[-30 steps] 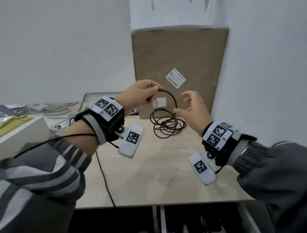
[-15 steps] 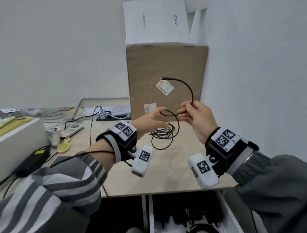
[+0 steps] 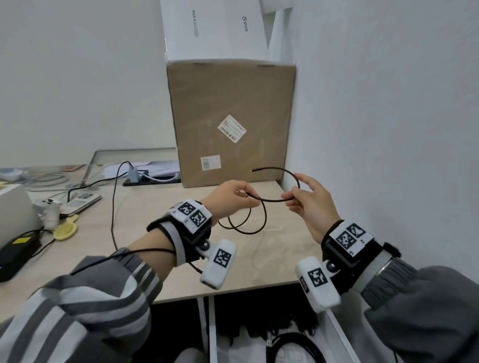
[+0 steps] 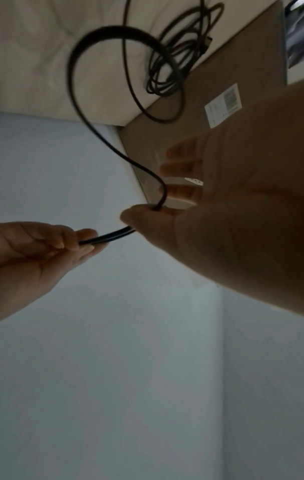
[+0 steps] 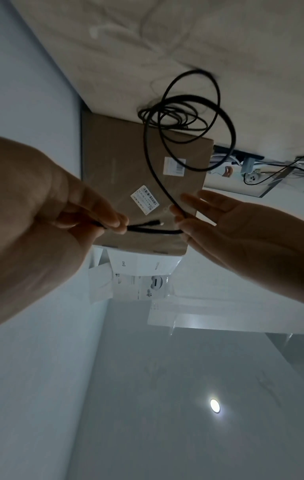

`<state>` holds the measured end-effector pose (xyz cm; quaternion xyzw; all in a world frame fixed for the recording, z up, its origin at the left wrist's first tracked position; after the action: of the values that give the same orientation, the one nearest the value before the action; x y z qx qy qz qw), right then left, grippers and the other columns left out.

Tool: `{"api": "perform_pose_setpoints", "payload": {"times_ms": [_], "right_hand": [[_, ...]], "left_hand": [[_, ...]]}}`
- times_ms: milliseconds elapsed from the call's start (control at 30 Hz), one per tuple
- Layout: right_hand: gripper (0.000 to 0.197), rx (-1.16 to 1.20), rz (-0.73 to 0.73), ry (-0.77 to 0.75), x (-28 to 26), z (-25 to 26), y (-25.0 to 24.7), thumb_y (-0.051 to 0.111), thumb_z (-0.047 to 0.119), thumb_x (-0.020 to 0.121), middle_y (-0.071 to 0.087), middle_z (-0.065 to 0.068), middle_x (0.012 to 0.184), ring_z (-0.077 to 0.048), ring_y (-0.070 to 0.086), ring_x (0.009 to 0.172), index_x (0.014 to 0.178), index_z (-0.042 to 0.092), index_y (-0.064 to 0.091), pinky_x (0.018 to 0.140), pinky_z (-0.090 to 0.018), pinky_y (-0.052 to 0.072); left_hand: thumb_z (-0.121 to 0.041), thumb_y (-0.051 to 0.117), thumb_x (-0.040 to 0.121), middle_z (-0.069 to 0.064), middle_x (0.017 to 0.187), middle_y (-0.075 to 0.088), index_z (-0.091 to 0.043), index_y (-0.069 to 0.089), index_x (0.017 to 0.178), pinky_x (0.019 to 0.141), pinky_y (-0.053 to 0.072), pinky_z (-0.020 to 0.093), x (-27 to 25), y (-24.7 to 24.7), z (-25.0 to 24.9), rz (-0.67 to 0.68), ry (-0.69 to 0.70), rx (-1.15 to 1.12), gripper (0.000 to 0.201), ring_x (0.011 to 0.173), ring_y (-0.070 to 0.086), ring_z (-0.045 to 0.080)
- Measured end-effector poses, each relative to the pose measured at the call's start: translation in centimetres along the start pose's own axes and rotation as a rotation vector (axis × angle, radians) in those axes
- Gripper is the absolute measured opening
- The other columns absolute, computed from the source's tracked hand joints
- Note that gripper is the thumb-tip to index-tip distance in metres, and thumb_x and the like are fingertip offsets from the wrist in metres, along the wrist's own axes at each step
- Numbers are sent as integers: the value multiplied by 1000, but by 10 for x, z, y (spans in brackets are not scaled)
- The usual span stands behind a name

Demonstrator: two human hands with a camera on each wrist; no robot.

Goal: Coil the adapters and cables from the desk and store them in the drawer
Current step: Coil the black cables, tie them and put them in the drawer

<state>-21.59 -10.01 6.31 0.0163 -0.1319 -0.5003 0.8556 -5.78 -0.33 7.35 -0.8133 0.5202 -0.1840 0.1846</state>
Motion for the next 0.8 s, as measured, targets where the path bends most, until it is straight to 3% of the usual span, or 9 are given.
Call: {"api": "perform_pose_setpoints", "payload": {"times_ms": [67, 133, 167, 267, 400, 567, 667, 733, 800], "right_hand": [[35, -21, 22, -18, -9, -6, 3, 43, 4, 98, 68, -11, 87, -11, 60, 61, 131, 17, 49, 59, -18, 51], [35, -29, 40, -26, -18, -14, 5, 44, 5, 98, 69, -9, 88, -10, 61, 62, 130, 18, 48, 59, -18, 51], [35, -27, 44, -26, -23, -17, 5, 44, 5, 98, 69, -9, 89, -10, 62, 62, 130, 19, 47, 59, -18, 51], [36, -1, 49, 3, -39, -28, 2, 44, 3, 98, 69, -9, 88, -11, 61, 61, 130, 19, 47, 58, -18, 51], [33, -10, 66, 28, -67, -42, -1, 44, 3, 97, 70, -8, 84, -11, 59, 56, 126, 18, 53, 54, -18, 49], [34, -43, 47, 49, -101, -55, -13, 43, 1, 96, 66, -4, 78, -9, 49, 48, 120, 19, 59, 45, -19, 35], [37, -69, 51, 49, -120, -55, -22, 43, -1, 94, 63, -1, 74, -9, 41, 47, 108, 25, 64, 41, -15, 30], [40, -117, 72, 43, -132, -53, -27, 42, -2, 93, 61, -1, 73, -8, 38, 46, 103, 28, 66, 41, -13, 30], [40, -178, 105, 45, -142, -52, -31, 42, -3, 92, 60, -1, 72, -10, 35, 47, 108, 23, 68, 40, -13, 28]], "left_hand": [[-26, 73, 73, 10, 115, 66, -33, 68, 94, 90, 48, 37, -4, 7, 12, -77, -53, -85, 23, 95, 61, 20], [-6, 64, 84, 8, 118, 60, -15, 59, 119, 87, 51, 33, -8, 19, 23, -108, -113, -264, 36, 97, 61, 19], [2, 57, 88, 9, 112, 59, -6, 56, 121, 81, 53, 29, -11, 26, 25, -106, -138, -391, 34, 92, 62, 18], [6, 43, 93, 14, 98, 54, -1, 52, 99, 71, 56, 25, -29, 38, 20, -124, -191, -712, 13, 77, 63, 19], [-4, 43, 97, 16, 93, 56, -1, 50, 93, 74, 54, 25, -49, 45, 23, -157, -198, -833, 10, 73, 61, 18], [-25, 45, 101, 14, 79, 61, -6, 50, 90, 61, 53, 26, -84, 51, 37, -207, -334, -875, 22, 65, 58, 19], [-36, 40, 102, 7, 72, 58, -6, 57, 88, 54, 55, 25, -108, 63, 46, -106, -400, -788, 38, 61, 58, 15], [-36, 40, 102, 2, 69, 57, -9, 62, 89, 52, 53, 22, -124, 69, 49, -47, -395, -705, 38, 58, 62, 12], [-29, 42, 102, 1, 69, 54, -11, 62, 91, 50, 52, 20, -138, 74, 46, 12, -378, -653, 28, 54, 64, 9]]}}
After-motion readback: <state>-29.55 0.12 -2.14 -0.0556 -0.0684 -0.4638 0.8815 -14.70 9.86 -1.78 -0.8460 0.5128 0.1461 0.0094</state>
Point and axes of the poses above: each hand's wrist, its own x-axis towards the middle knuckle, its own y-axis out of the palm, z = x × y, the point moved 5 cm from there along x, towards the middle knuckle
